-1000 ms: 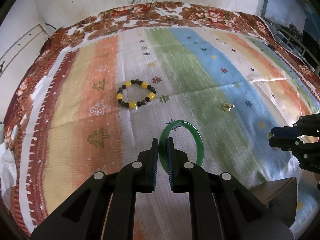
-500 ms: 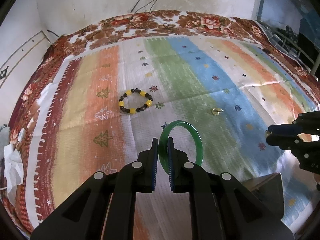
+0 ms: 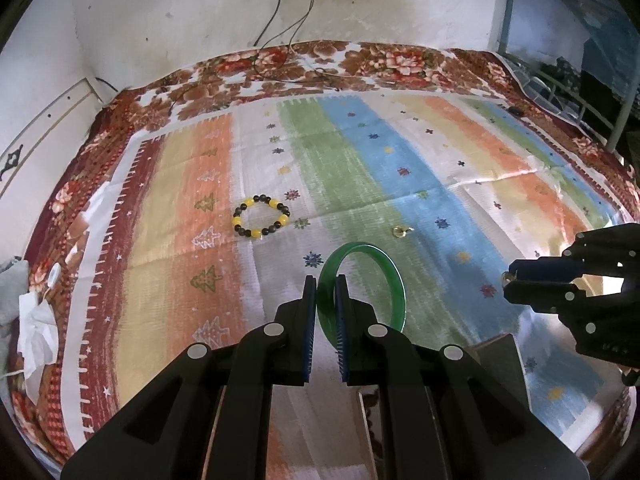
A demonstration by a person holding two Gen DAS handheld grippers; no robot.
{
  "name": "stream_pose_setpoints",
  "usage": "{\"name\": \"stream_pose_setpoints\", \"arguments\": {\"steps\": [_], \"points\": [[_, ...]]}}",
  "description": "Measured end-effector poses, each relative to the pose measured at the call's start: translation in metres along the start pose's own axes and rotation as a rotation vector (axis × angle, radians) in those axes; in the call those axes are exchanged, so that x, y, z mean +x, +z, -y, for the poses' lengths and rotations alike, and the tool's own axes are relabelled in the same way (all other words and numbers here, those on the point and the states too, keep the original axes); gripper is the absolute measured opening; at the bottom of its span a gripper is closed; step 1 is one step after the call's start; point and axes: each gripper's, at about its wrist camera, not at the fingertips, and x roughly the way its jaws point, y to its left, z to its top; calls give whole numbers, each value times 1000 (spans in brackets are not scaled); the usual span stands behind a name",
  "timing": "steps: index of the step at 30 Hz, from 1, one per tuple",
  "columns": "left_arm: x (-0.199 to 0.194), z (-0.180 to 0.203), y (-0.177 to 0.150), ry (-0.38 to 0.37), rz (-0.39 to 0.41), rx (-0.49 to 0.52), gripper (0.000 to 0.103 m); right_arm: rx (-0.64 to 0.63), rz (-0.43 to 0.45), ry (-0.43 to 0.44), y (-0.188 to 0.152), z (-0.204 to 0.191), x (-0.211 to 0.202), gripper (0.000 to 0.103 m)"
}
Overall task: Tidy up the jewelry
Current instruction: 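Carry the green bangle and gold pendant over the silver tin and open both tools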
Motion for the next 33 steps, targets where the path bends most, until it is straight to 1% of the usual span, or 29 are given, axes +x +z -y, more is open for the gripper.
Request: {"name": "stream_pose_setpoints", "arguments": {"steps": [9, 16, 23, 33], "points": [[-16, 11, -10, -10, 7, 6, 9, -15, 11, 5, -6, -13, -16, 17], [-33, 16, -17, -12, 22, 3, 9, 9, 18, 26, -12, -19, -22, 17], [-41, 23, -31, -21, 15, 4, 9, 15, 15, 52, -18, -29, -25, 17], [-47, 34, -50, -44, 6, 3, 9, -4, -2, 53, -27, -45, -26, 17]]}}
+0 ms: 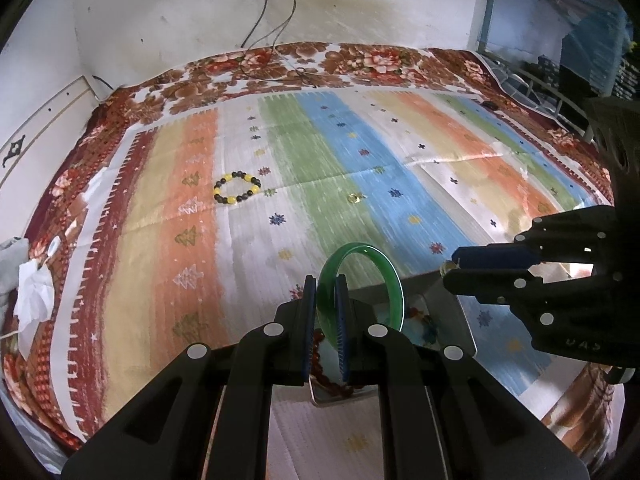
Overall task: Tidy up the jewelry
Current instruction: 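Carry the green bangle and gold pendant over the silver tin and open both tools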
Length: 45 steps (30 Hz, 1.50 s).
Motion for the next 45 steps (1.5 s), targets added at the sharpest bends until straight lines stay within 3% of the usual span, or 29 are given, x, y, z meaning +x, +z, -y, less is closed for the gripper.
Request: {"name": "stream_pose_setpoints", "arguments": {"steps": [21, 45], "points": [[17, 10, -13, -25, -51, -1, 11, -1, -46, 20, -10, 0, 16, 18], [14, -1, -12, 5, -57, -14, 18, 13, -41, 8, -10, 4, 17, 25]]}}
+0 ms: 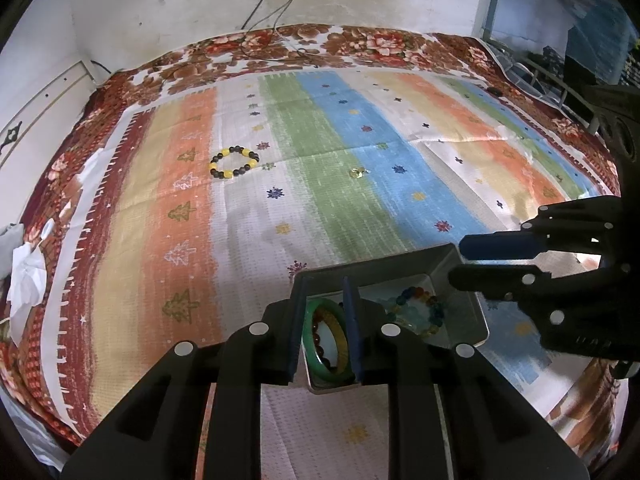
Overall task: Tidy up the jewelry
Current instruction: 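Carry the green bangle and gold pendant over the silver tin and open both tools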
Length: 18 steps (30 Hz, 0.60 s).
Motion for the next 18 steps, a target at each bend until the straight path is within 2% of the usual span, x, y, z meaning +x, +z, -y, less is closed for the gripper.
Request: {"name": "stream_pose_setpoints", "arguments": {"steps": [3, 4, 8, 18], "points": [[2, -6, 3, 14, 1, -5, 21, 1, 1, -12, 2, 6, 1, 28], [2, -7, 4, 18, 4, -8, 24, 4, 4, -15, 3, 8, 1, 33], [6, -12, 11, 35, 7, -9, 30, 4, 4, -23, 8, 15, 1, 33], [21, -33, 32, 48, 9, -49, 31, 7, 3, -40, 28, 34, 9, 33]]}}
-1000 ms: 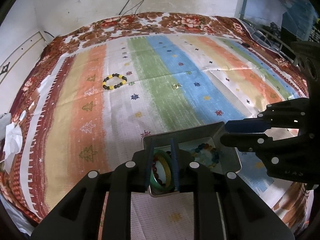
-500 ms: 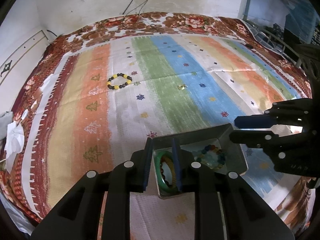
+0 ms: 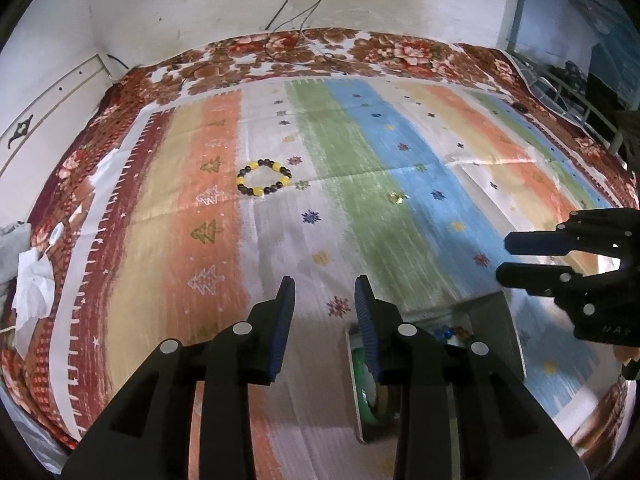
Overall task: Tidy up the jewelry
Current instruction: 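Carry the green bangle and gold pendant over the silver tin and open both tools, then move the left tool to the yellow-black bead bracelet while the right tool nears the gold coil pendant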
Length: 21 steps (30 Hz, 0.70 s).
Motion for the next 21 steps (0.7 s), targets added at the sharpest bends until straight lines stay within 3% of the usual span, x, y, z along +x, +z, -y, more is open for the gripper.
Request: {"name": "stream_pose_setpoints", "arguments": {"steps": [21], "points": [[66, -45, 29, 8, -40, -53, 31, 5, -70, -32, 47, 50, 61, 33]]}}
